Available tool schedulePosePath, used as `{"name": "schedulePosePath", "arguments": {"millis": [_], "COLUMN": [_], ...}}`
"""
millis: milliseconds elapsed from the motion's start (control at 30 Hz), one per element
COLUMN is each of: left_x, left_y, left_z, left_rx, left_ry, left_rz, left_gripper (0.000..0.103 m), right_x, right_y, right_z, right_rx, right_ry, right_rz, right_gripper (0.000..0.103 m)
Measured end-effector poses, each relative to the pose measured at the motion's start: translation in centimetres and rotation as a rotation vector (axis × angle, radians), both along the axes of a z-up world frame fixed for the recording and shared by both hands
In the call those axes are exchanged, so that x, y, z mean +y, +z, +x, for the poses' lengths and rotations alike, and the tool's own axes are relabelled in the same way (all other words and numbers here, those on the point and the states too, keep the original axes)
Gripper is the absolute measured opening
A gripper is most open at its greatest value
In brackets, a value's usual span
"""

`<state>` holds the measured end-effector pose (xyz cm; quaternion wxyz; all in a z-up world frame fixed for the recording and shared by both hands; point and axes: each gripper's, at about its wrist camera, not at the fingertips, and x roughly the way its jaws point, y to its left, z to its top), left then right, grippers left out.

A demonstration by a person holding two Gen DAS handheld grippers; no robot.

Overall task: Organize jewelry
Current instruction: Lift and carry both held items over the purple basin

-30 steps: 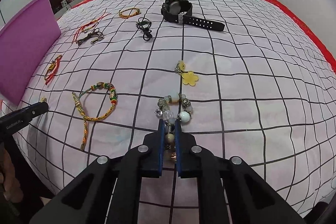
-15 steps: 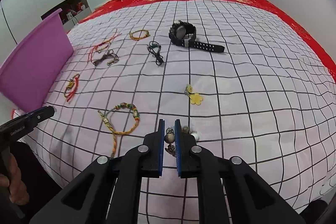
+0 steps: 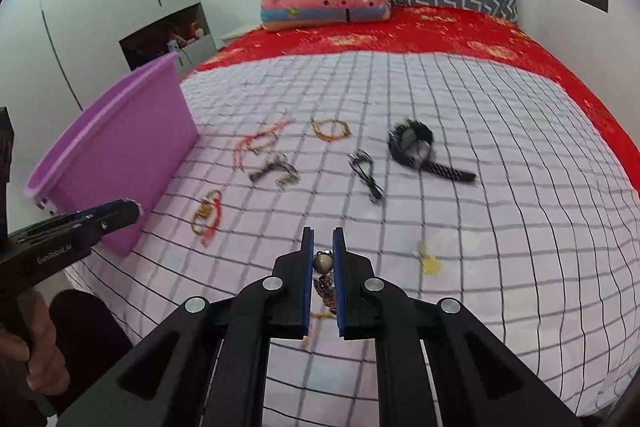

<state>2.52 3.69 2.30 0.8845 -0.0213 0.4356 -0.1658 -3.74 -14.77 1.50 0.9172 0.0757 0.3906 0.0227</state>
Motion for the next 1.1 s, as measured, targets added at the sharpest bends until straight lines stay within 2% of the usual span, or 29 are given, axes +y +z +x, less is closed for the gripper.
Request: {"name": "schedulePosePath", "arguments": {"millis": [233, 533, 767, 1100], "left_x": [3.0, 11.0, 17.9, 22.6], "left_y": [4.2, 7.5, 7.5, 4.8], "left_z": [1.3, 4.4, 6.6, 9.3], "left_rx": [-0.052, -0.092, -0.101, -0.029], "left_ry": [0.018, 0.158, 0.267, 0.354], "left_rz": [0.022, 0.061, 0.082, 0.092], "left_gripper": [0.019, 0.019, 0.019, 0.019], "right_x": [4.8, 13.5, 21.4, 28.4], "right_y": [5.1, 10.1, 11.9, 10.2], "right_z": [3.8, 9.1, 13.1, 17.2], "right_rx": [-0.077, -0.140, -0.151, -0.084], "right_ry": [0.118, 0.292, 0.418, 0.531], "right_rz": [0.019, 0.042, 0.053, 0.070], "right_gripper": [0.009, 0.009, 0.009, 0.009]}}
